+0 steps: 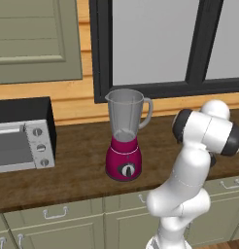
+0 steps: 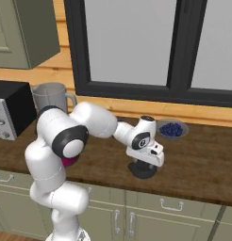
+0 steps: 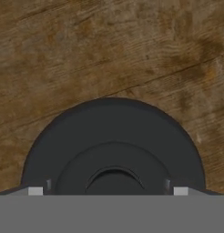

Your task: Close the lid blender by securely placing the lid on top.

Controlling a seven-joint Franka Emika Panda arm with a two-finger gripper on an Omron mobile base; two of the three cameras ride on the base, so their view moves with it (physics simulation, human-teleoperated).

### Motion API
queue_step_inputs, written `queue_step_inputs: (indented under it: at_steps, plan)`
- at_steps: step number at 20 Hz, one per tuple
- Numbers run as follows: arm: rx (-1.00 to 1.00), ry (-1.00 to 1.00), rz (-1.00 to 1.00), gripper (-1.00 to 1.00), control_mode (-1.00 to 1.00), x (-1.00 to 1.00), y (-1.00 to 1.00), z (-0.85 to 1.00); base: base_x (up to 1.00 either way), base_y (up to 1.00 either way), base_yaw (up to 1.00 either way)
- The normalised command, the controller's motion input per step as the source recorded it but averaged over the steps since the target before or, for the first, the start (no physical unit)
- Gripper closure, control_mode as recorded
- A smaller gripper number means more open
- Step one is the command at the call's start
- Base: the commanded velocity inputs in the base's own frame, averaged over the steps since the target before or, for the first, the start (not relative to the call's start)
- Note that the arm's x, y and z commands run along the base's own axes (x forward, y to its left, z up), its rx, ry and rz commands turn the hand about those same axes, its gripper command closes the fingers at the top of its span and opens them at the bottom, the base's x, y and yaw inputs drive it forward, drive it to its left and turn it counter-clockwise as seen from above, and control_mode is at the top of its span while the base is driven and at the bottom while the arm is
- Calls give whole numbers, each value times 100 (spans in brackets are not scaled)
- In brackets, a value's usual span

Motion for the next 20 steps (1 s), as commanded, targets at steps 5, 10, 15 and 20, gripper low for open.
queue_step_inputs:
  at_steps: [5, 10, 15, 20]
  plan:
    - [1, -11, 15, 100, -100, -74, 1, -77, 0, 0, 0]
    - [0, -2, 14, 100, -100, -48, 45, -87, 0, 0, 0]
    - [0, 1, 12, 100, -100, -17, 75, -70, 0, 0, 0]
    - [2, 1, 13, 100, -100, -12, 66, -49, 0, 0, 0]
